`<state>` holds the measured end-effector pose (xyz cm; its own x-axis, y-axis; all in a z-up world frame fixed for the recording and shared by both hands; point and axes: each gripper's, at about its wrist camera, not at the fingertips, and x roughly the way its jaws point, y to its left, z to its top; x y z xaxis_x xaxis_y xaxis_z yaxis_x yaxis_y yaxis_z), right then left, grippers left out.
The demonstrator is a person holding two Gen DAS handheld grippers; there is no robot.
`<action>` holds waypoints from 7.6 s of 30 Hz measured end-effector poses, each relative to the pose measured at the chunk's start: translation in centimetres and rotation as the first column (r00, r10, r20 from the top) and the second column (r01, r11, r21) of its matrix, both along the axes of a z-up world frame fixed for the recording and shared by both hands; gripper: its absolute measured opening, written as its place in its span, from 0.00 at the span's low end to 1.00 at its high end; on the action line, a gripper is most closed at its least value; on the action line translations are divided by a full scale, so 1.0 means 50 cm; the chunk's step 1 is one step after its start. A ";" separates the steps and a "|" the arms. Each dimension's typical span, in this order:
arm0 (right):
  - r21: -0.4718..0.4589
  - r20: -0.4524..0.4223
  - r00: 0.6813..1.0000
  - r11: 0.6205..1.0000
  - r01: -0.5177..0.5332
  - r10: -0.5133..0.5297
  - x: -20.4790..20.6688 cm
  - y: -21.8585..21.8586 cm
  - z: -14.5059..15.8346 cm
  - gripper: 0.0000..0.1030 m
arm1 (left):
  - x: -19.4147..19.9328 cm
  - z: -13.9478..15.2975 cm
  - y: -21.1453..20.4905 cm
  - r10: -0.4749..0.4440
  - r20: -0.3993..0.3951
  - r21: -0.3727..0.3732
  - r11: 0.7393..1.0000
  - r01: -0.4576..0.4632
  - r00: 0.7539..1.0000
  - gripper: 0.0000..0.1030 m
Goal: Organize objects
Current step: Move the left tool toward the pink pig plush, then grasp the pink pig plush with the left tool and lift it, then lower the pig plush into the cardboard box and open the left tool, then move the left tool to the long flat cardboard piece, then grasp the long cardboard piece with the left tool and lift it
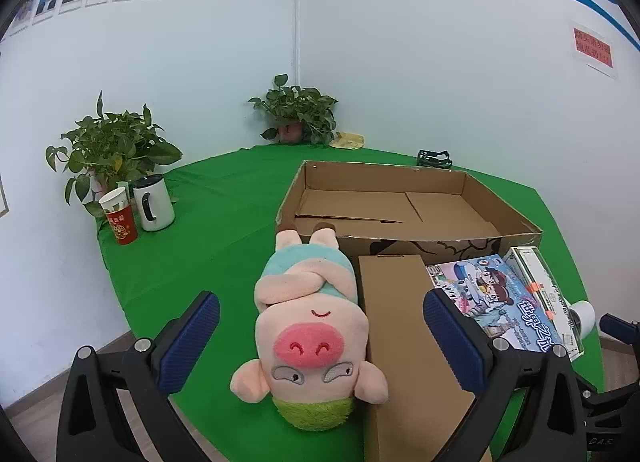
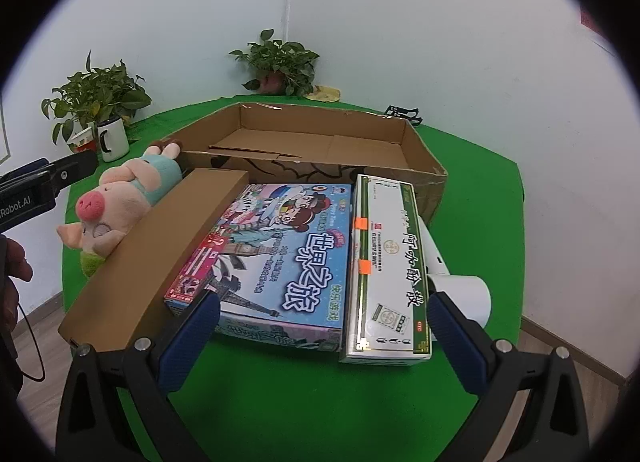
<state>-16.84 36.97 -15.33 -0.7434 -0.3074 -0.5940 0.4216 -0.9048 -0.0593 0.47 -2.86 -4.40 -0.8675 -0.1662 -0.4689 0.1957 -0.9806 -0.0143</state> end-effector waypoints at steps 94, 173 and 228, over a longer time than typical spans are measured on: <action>-0.090 -0.139 0.843 0.842 -0.533 0.519 -0.227 -0.436 0.274 0.49 | -0.397 0.232 -0.284 -0.330 -0.038 0.327 0.888 0.324 0.943 0.43; -0.174 0.213 0.942 0.959 -0.225 0.259 -0.116 -0.095 0.026 0.99 | -0.229 -0.061 -0.116 -0.296 0.200 0.288 0.929 0.233 0.934 1.00; -0.328 0.322 0.815 0.864 -0.381 0.482 0.046 -0.135 -0.031 0.89 | -0.061 -0.193 -0.126 -0.506 0.184 0.693 0.675 0.253 0.843 0.69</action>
<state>-14.52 30.20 -16.87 -0.2295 -0.7100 -0.6658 0.7145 -0.5874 0.3802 -2.57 -9.19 -14.07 -0.5501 0.5789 -0.6019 -0.0768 -0.7528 -0.6538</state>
